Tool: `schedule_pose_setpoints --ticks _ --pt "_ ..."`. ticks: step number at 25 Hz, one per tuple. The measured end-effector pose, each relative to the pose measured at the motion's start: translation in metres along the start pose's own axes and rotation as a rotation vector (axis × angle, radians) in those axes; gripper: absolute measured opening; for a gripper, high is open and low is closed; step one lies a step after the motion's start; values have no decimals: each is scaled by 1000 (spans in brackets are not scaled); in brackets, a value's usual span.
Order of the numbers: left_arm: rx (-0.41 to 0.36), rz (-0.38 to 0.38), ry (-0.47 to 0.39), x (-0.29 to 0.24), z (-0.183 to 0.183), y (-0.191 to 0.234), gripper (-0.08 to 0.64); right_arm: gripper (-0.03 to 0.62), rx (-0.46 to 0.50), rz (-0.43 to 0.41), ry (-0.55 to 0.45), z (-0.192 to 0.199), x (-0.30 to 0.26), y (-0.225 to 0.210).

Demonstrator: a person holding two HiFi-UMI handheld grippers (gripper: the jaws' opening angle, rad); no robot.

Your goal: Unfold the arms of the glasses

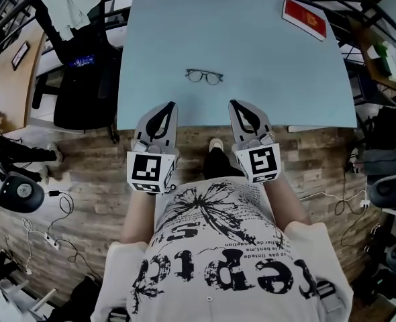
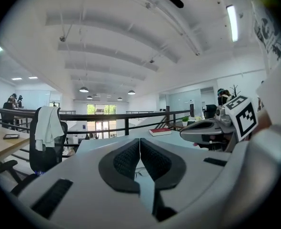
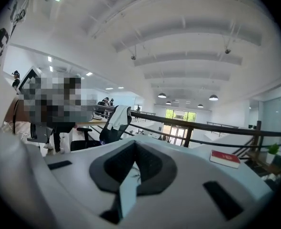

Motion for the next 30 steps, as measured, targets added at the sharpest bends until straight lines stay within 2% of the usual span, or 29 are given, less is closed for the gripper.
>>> schedule_pose_setpoints --ticks 7,13,18,24,30 --pt "-4 -61 36 -111 -21 0 18 11 -3 -91 32 4 -70 -107" --pt "17 -68 105 -172 -14 3 18 11 -41 -173 148 31 -115 -156" --pt "37 -46 149 -200 0 13 18 11 -69 -240 301 58 -148 -165" --pt "32 32 189 -222 19 34 18 11 -60 -307 506 88 -180 -157" --pt "30 98 231 -236 40 56 18 15 42 -379 737 115 -210 -148"
Point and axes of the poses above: the fingertips, and each gripper's own axes: x backward along the fingers, y to its left, z out of its underside, the point moved 10 cm from there along x, backward along the fingers, and after that the axes turned 4 degrees about -z, right-handed, at the moved point
